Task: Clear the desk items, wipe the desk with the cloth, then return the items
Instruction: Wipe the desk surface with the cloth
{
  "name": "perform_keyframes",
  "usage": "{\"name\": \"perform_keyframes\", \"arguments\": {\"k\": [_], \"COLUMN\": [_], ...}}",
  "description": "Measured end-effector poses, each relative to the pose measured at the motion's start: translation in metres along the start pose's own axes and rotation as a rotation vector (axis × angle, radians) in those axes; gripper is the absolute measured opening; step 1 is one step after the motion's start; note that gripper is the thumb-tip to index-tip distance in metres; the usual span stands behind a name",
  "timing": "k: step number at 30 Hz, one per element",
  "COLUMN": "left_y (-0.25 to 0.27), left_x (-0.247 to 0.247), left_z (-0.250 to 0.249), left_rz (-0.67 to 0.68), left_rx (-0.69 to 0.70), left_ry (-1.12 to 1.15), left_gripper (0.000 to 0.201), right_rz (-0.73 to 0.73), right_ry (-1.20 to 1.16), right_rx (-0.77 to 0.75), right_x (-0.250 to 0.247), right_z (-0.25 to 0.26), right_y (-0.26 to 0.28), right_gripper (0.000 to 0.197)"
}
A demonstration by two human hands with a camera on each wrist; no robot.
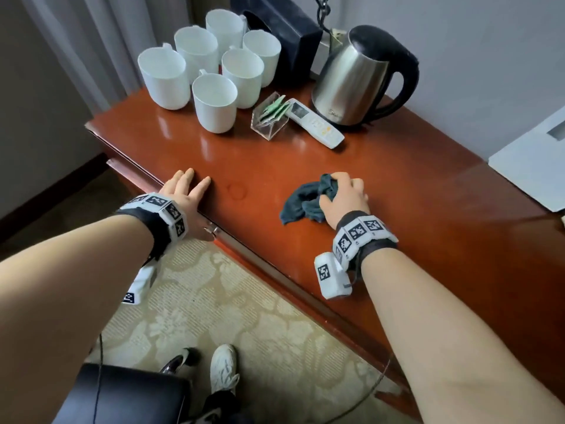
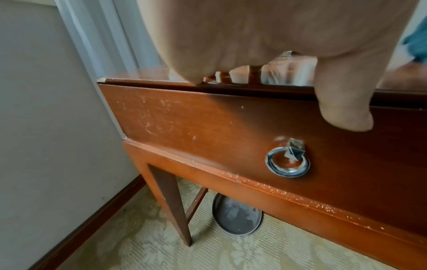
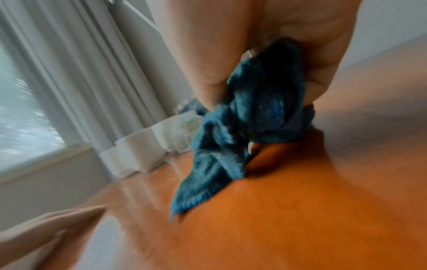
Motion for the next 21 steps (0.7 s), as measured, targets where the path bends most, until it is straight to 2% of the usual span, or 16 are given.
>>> {"name": "perform_keyframes", "arguments": {"k": [2, 4, 7, 10, 13, 16, 18, 21], "left_y": [-0.002, -0.003, -0.004, -0.005, -0.007, -0.009, -0.008, -0.001], "left_x": [-0.001, -0.006, -0.008, -0.008, -0.007, -0.008, -0.011, -0.028], "left_z": [0.002, 0.005, 0.007, 0.009, 0.012, 0.013, 0.011, 0.005], "left_rz": [0.016, 0.020, 0.021, -0.015, 0.029, 0.068, 0.093, 0.082], "left_rx": [0.019, 0.044, 0.075, 0.088, 0.103, 0.099, 0.092, 0.070], "left_ry": [-0.022, -0.043, -0.098, -0.103, -0.124, -0.161, -0.157, -0.029], "left_gripper": [0.116, 0.110, 0.107, 0.107, 0.103, 0.103, 0.099, 0.082], "right_rz": [0.025, 0.069, 0.153, 0.311, 0.541, 0.778, 0.771, 0.603], "right_ry": [0.073, 0.129, 0.134, 0.198, 0.241, 0.247, 0.229, 0.162], "right_rx": [0.082, 0.049, -0.135, -0.382, -0.555, -0.634, -0.611, -0.538], "right_x": [0.009, 0.030, 0.068, 0.103, 0.128, 0.129, 0.112, 0.073], "right_z": [-0.007, 0.005, 0.045, 0.095, 0.121, 0.120, 0.113, 0.104], "right_y": [-0.012, -0.015, -0.008, 0.018, 0.050, 0.076, 0.077, 0.061], "right_gripper": [0.039, 0.041, 0.047, 0.046, 0.043, 0.045, 0.045, 0.045]}}
Point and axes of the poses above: each hand's wrist, its own y-axis away from the middle knuckle, its own x-axis out of the palm, z = x × y, the point moved 8 cm from there along -y, towards the middle knuckle, and after that the axes turned 11 degrees about -y, right-handed, at the moved point
